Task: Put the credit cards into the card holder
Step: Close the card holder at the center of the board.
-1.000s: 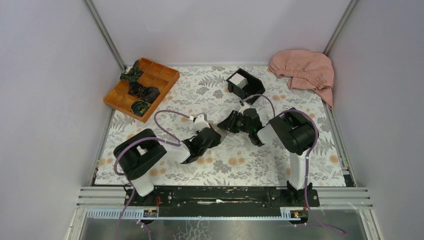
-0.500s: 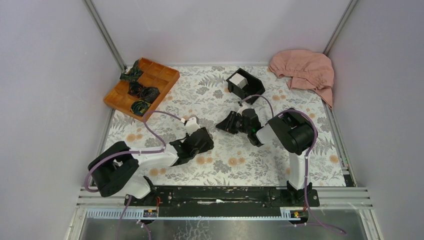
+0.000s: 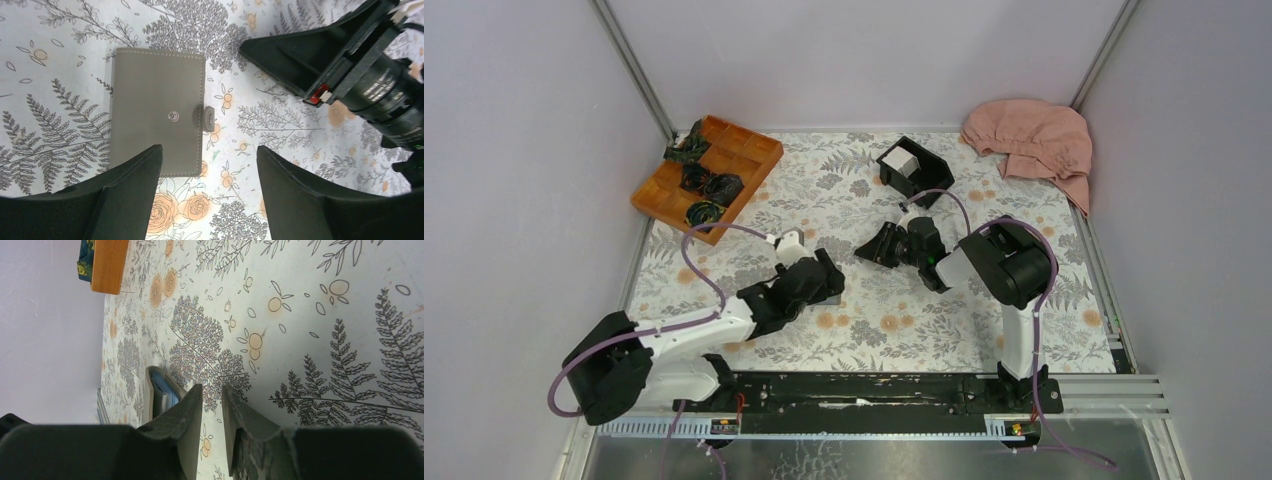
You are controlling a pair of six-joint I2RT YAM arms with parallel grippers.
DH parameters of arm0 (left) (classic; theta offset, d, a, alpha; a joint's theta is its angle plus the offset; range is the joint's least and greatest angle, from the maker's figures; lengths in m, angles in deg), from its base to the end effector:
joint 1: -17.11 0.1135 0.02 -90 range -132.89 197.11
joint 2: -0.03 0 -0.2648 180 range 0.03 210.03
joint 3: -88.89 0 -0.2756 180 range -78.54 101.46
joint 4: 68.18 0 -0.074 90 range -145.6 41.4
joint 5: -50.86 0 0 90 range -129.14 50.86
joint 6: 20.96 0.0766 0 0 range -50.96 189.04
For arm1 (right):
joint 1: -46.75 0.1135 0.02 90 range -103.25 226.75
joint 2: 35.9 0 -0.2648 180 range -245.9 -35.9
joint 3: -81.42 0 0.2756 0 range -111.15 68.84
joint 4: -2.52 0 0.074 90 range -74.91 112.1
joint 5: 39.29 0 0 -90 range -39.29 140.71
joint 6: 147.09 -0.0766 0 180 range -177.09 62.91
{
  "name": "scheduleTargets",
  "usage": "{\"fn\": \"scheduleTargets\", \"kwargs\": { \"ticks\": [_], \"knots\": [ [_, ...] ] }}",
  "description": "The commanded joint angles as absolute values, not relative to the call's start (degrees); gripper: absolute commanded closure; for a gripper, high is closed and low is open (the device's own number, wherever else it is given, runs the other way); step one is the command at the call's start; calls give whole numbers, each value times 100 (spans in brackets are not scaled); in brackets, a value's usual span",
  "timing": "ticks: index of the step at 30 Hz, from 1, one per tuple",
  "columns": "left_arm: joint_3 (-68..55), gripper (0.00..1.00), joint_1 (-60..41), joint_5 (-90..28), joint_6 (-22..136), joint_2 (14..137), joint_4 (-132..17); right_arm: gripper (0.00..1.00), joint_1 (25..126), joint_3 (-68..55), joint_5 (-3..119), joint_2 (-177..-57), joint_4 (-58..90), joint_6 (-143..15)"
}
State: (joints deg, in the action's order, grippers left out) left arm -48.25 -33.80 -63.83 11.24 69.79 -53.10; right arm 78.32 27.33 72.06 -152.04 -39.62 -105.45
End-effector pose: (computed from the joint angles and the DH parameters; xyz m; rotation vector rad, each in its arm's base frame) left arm 0.2020 -0.1979 0.1412 -0.3569 2.2502 -0.5316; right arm 0.3283 0.2345 0.0583 0.0319 2.1171 1.2489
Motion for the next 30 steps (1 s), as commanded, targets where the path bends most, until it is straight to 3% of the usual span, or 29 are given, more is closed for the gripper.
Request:
{"fn": "scheduleTargets", "kwargs": {
  "ticks": [1, 5, 9, 15, 30],
  "knots": [
    [-4629, 23, -3386, -6881, 1310, 6592, -4969, 70, 7949, 3040, 7093, -15632, -2250, -10238],
    [-4857, 26, -3386, -7328, 980, 6289, -4461, 70, 7961, 3161, 7085, -15536, -2393, -10307],
    [-5340, 37, -3386, -7670, 438, 6110, -4259, 68, 7994, 3421, 7087, -15379, -2755, -10544],
    [-5737, 50, -3362, -7773, 345, 6301, -4605, 58, 8093, 3887, 7079, -15028, -3179, -10834],
    [-6502, 46, -3159, -7566, 600, 6088, -5977, 54, 8384, 4386, 7417, -14966, -4221, -11490]
  ]
}}
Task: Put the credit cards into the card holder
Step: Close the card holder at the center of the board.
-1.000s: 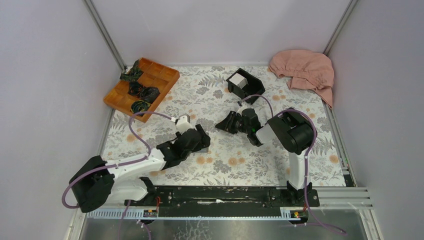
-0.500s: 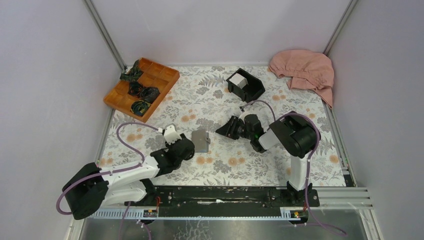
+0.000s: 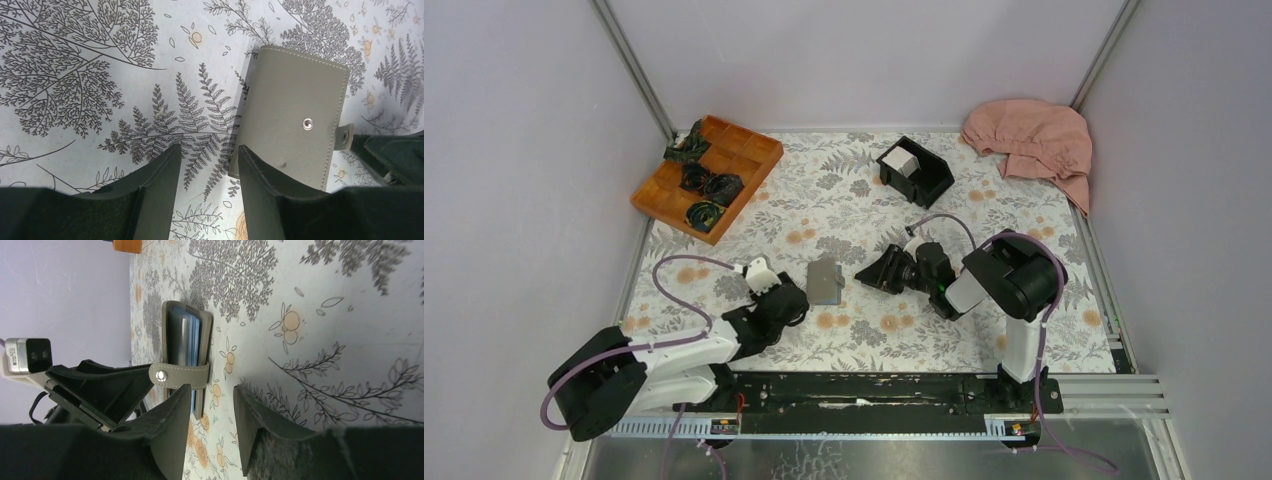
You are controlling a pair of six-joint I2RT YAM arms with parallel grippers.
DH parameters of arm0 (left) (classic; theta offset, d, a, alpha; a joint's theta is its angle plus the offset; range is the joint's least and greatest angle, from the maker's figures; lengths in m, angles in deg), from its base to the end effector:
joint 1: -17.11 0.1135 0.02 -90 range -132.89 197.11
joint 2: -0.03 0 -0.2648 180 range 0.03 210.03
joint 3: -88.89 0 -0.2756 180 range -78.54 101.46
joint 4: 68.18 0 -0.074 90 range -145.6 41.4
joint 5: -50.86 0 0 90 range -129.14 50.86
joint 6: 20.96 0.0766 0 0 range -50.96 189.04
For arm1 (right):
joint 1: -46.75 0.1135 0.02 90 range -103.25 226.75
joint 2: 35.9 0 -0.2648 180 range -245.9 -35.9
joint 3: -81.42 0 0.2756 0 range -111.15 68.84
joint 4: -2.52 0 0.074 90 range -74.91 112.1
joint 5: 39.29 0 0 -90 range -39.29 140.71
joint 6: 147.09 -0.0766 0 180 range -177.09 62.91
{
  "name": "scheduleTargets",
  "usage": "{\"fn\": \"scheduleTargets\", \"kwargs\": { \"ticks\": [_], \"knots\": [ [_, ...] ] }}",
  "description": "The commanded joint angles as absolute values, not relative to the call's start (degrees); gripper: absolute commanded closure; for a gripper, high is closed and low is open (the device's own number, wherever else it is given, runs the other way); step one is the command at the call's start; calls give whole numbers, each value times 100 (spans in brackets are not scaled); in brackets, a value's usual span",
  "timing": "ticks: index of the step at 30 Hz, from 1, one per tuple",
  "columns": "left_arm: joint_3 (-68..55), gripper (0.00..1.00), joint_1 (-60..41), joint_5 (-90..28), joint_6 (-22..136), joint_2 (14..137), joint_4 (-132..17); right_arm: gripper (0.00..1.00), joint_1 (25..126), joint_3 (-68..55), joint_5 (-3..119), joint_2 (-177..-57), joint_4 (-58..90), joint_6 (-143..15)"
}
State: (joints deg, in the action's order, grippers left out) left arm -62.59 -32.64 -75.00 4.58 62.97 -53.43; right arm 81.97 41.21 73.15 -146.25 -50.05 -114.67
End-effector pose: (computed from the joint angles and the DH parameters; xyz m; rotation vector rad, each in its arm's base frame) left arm 0.1737 -0.1358 0.0906 -0.5524 2.1796 -0.3054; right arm 0.2640 0.2221 0.0589 0.1087 2.1350 1.4113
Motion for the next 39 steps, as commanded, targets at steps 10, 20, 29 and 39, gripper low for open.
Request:
{"fn": "scheduleTargets", "kwargs": {
  "ticks": [10, 20, 29, 39],
  "knots": [
    [-6878, 43, -2790, -6786, 962, 6188, -7040, 54, 8564, 4380, 7390, -15130, -4666, -11816],
    [-6904, 48, -2687, -6321, 1254, 6584, -7652, 54, 8656, 4268, 7315, -15317, -4944, -12107],
    [-6951, 54, -2640, -6097, 1320, 6938, -7832, 54, 8708, 4196, 7279, -15521, -5246, -12339],
    [-7054, 56, -2633, -6006, 1318, 7099, -8035, 54, 8731, 4142, 7158, -15603, -5379, -12456]
  ]
}}
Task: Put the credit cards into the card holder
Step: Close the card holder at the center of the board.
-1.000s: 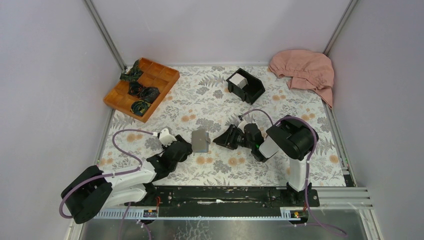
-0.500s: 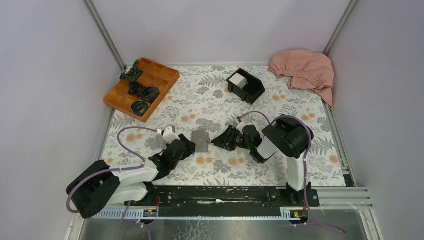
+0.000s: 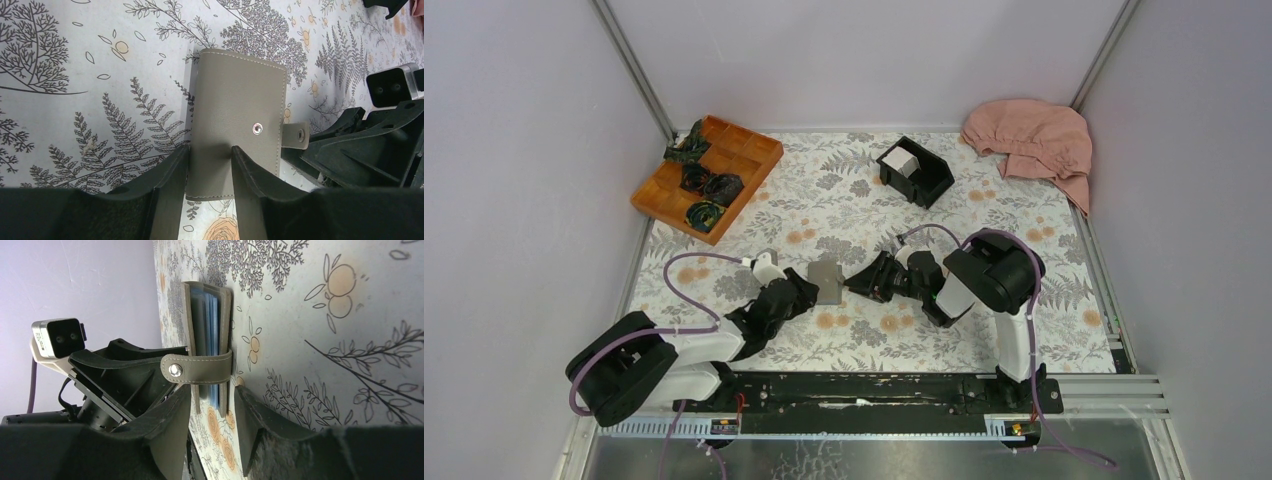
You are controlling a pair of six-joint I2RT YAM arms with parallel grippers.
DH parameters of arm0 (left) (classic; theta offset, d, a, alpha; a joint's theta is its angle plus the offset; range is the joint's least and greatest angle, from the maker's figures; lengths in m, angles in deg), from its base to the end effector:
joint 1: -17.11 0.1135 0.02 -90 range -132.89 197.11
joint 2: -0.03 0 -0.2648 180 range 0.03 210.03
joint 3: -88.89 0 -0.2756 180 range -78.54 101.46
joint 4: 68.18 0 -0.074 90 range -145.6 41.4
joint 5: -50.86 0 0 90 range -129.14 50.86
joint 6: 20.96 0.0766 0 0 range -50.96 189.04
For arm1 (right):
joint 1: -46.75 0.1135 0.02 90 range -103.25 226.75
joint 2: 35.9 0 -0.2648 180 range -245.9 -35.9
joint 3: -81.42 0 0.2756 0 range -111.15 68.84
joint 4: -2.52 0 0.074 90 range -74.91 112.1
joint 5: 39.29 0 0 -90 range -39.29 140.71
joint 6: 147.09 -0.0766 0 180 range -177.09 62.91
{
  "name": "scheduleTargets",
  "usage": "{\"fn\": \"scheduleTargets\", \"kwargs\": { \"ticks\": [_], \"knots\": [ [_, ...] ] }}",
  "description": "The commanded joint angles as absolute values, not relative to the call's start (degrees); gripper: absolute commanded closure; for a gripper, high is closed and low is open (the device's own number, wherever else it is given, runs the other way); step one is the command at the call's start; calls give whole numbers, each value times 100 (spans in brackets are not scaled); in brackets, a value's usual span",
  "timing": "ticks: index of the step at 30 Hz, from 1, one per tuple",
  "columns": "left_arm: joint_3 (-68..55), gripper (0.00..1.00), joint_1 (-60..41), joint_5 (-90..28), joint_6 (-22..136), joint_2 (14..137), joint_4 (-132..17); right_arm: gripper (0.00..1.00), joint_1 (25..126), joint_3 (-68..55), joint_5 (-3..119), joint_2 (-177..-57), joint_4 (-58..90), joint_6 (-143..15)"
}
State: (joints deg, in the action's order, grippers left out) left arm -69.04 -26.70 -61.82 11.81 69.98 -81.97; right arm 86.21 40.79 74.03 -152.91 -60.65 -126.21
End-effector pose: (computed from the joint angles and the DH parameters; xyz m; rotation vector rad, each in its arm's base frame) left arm 0.1892 -0.1406 0.0767 -0.4817 2.1228 -0.6106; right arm 0.2476 0.2431 0.0486 0.2071 2.1338 1.6162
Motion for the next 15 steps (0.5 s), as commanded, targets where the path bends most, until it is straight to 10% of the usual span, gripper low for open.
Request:
{"fn": "scheduleTargets", "kwargs": {
  "ticks": [1, 15],
  "knots": [
    [-7056, 56, -2631, -6008, 1323, 7093, -8024, 54, 8732, 4141, 7155, -15614, -5419, -12489],
    [-7047, 57, -2588, -5989, 1424, 7060, -7889, 54, 8727, 4041, 6904, -15709, -5689, -12825]
  ]
}}
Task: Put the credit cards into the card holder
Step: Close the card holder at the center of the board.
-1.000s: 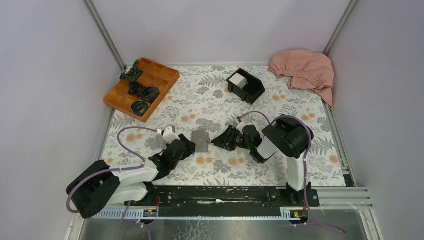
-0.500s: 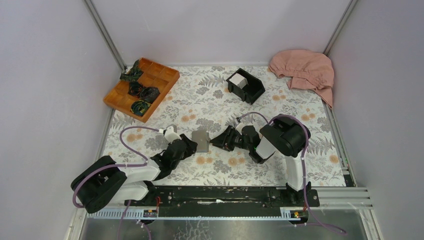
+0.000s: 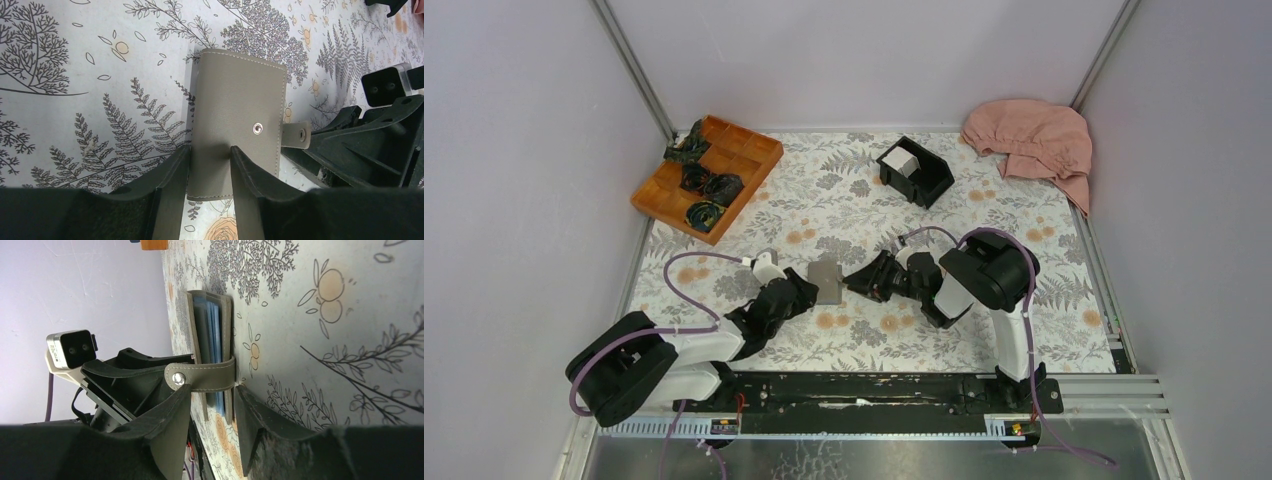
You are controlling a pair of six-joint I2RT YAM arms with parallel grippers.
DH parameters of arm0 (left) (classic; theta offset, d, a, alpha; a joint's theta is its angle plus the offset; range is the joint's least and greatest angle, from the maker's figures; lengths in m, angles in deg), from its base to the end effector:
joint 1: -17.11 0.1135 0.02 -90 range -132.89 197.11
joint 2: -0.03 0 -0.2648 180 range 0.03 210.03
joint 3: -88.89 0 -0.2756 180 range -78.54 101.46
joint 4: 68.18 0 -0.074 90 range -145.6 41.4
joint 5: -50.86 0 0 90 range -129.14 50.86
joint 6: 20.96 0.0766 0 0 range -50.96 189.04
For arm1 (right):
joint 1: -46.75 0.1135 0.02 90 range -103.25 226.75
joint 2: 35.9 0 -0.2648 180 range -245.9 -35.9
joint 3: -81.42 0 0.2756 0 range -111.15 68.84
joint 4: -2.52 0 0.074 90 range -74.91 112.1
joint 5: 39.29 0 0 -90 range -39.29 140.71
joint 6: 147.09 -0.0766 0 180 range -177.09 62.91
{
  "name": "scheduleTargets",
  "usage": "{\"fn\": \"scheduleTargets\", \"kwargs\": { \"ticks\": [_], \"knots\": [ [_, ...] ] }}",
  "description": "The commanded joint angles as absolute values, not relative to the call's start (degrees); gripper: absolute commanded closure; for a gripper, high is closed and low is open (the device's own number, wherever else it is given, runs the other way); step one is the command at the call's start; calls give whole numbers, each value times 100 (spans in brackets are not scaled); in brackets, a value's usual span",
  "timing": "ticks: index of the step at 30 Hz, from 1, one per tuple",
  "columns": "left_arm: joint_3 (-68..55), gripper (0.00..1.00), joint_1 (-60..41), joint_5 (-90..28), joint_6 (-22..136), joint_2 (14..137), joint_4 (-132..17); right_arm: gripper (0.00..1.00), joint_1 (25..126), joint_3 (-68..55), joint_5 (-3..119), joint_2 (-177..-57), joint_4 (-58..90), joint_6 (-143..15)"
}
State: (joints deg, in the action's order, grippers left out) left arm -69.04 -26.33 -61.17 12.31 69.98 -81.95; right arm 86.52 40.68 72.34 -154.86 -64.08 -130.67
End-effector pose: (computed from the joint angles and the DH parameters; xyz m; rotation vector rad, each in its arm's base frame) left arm 0.1897 -0.1401 0.0765 -0.4734 2.1284 -0.6116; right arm 0.2484 0.2435 0.0461 0.2986 2.1105 1.6558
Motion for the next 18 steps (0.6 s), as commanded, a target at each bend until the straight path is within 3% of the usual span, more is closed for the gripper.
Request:
{"fn": "scheduleTargets", "kwargs": {
  "ticks": [1, 18],
  "knots": [
    [-7040, 57, -2587, -5982, 1437, 7075, -7889, 54, 8727, 4012, 6910, -15706, -5636, -12800],
    [-6830, 60, -2548, -5832, 1643, 7307, -7850, 55, 8782, 3697, 6900, -15862, -5254, -12691]
  ]
}}
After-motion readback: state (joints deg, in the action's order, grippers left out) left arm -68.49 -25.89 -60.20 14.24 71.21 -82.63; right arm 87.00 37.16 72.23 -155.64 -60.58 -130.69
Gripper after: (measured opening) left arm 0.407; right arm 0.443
